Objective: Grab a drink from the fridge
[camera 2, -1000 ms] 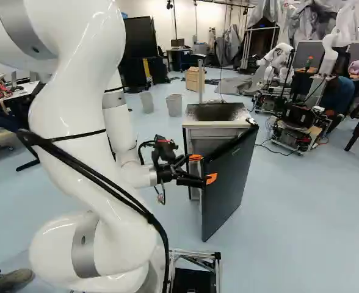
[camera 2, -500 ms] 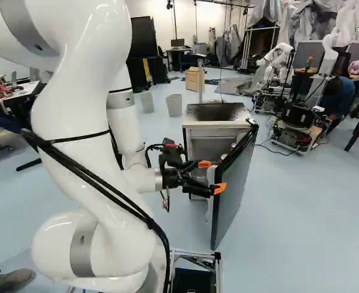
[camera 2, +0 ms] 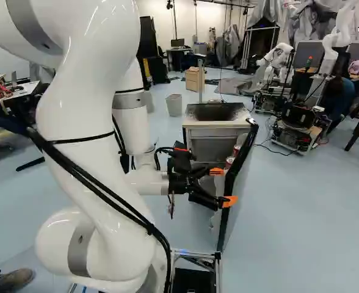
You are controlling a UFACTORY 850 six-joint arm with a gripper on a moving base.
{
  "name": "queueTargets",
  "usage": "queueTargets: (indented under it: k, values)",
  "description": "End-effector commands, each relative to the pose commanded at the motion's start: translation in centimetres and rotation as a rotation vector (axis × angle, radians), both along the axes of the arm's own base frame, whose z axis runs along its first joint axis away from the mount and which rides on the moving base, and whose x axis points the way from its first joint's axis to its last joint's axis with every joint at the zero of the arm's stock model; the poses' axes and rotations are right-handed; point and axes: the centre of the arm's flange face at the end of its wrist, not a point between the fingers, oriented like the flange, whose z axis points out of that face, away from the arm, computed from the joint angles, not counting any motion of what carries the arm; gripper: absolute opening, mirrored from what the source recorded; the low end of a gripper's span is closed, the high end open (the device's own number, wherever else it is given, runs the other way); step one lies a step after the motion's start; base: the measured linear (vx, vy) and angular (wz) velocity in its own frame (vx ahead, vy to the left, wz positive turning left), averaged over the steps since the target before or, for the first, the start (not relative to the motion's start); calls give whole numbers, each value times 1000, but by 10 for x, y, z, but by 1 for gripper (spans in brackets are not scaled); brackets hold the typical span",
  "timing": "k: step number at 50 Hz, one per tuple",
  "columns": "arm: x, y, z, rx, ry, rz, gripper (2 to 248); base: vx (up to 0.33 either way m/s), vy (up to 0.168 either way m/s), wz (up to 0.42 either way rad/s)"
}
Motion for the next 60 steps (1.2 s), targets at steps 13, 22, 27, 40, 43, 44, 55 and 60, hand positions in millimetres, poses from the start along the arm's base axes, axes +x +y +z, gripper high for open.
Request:
queueTargets:
  k: [13,22,27,40,43,44,55,60]
  values:
    - [-1,-20,0,0,-10,-86,247,0,0,0]
    - [1,-35,0,-2,-22,-151,247,0,0,0]
    - [3,-45,0,-3,-30,-188,247,0,0,0]
    - [12,-73,-1,-9,-60,-282,247,0,0,0]
    - [15,-79,-1,-11,-68,-302,247,0,0,0]
    - [16,-82,-1,-12,-71,-308,247,0,0,0]
    - [28,-107,-2,-20,-102,-375,247,0,0,0]
    - [33,-118,-2,-25,-116,-403,247,0,0,0]
